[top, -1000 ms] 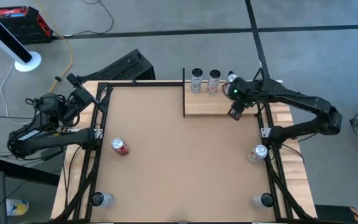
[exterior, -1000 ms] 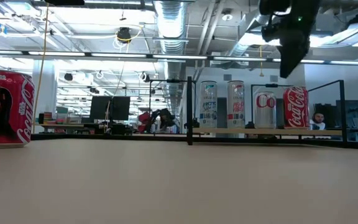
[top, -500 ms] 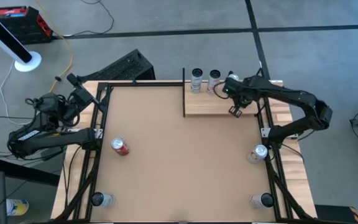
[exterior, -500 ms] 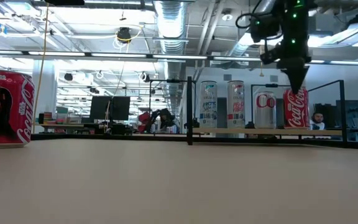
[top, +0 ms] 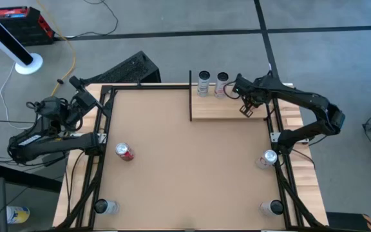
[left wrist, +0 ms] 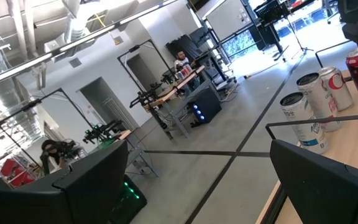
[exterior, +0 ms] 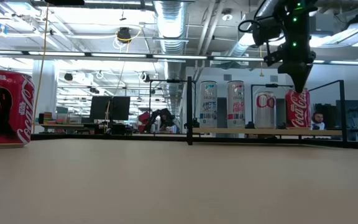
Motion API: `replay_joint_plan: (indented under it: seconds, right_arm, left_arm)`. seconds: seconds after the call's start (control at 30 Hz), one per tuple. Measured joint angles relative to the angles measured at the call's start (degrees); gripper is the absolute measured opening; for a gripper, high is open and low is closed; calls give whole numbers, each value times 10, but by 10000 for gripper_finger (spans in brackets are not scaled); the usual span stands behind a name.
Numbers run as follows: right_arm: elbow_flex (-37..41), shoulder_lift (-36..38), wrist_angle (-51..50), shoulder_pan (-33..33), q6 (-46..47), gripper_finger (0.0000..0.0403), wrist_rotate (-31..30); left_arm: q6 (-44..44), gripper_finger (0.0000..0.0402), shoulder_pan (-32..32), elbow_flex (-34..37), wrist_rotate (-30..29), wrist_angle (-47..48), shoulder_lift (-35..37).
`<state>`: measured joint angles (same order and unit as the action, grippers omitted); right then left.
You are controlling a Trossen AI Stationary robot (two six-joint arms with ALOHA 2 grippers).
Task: Place canned beverage on shelf
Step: Put the bottom red-white soda can on the shelf
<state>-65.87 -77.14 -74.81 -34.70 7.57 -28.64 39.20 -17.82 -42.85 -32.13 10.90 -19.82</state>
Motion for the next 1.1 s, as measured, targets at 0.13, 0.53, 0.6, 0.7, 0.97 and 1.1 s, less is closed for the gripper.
replay_joint_plan:
  seconds: [0.13,0.53,0.6,0.7,0.97,1.1]
  right_arm:
    - [0,0,-1,-16,0,17,0]
    - [0,0,10,-60,15,18,-30]
    - [0,0,16,-65,15,18,-30]
    - [0,0,32,-72,15,18,-30]
    - [0,0,65,-91,12,18,-30]
    - [0,-8,65,-102,12,18,-30]
  left_arm:
    - [0,379,0,0,0,0,0]
    - [0,379,0,0,0,0,0]
    - [0,379,0,0,0,0,0]
    - [0,379,0,0,0,0,0]
    - [0,379,0,0,0,0,0]
    - [0,379,0,0,0,0,0]
